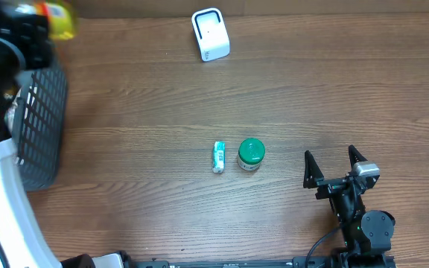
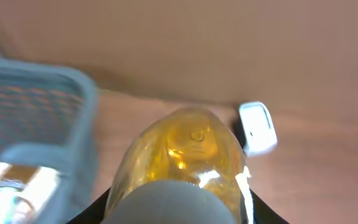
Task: Scan the item barcode
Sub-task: 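Lift the amber bottle and carry it toward the white scanner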
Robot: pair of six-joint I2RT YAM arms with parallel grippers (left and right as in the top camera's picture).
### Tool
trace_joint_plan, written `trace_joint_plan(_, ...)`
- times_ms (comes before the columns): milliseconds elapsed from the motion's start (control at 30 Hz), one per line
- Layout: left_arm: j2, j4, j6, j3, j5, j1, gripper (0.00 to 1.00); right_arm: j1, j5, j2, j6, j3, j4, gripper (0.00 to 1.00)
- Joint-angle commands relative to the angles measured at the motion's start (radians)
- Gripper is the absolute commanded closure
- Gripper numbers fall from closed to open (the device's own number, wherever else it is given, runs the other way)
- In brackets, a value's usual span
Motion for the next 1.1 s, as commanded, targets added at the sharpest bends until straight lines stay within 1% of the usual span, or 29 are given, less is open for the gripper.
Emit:
trace_joint_plan(0, 0.021, -0.015, 0.04, -0.025, -0.004, -0.103, 0.59, 0.0, 0.009, -0.008, 0.0, -0.011, 0.003, 0.0)
trace_joint_plan(100, 0.027, 0.001, 0.098, -0.134, -0.007, -0.222, 0.58, 0.0, 0.009, -0.008, 0.0, -0.011, 0.003, 0.0)
trace_joint_plan(133, 0.027, 0.014, 0.098, -0.166, -0.008, -0.245, 0.59, 0.0, 0.009, -0.008, 0.0, -0.011, 0.003, 0.0)
trace_joint_plan(167, 0.027, 0.048, 0.098, -0.236, -0.008, -0.292, 0.58, 0.0, 0.009, -0.008, 0.0, -0.011, 0.003, 0.0)
trace_joint_plan(333, 0.028, 0.187, 0.137, -0.462, -0.034, -0.422, 0.58, 0.0, 0.009, -0.008, 0.0, -0.011, 0.003, 0.0)
trace_joint_plan(400, 0.028, 0.257, 0.15, -0.567, -0.089, -0.484, 0.58, 0.0, 0.009, -0.008, 0.0, -0.011, 0.003, 0.0)
trace_joint_plan(433, 0.029, 0.311, 0.149, -0.643, -0.145, -0.531, 0.58, 0.0, 0.009, -0.008, 0.0, -0.011, 0.003, 0.0)
trace_joint_plan(600, 0.037, 0.464, 0.149, -0.815, -0.28, -0.668, 0.58, 0.0, 0.009, -0.008, 0.0, -0.011, 0.003, 0.0)
trace_joint_plan(767, 0.06, 0.526, 0.148, -0.842, -0.397, -0.752, 0.57, 0.0, 0.009, -0.008, 0.0, -0.011, 0.003, 0.0)
trace_joint_plan(867, 0.108, 0.567, 0.15, -0.842, -0.394, -0.776, 0.57, 0.0, 0.009, -0.008, 0.0, -0.011, 0.003, 0.0)
trace_joint_plan(967, 0.175, 0.593, 0.2, -0.842, -0.391, -0.788, 0.57, 0.0, 0.009, -0.008, 0.0, -0.011, 0.003, 0.0)
trace_joint_plan(1067, 0.23, 0.648, 0.225, -0.842, -0.374, -0.788, 0.56, 0.0, 0.009, -0.008, 0.0, -0.011, 0.003, 0.0)
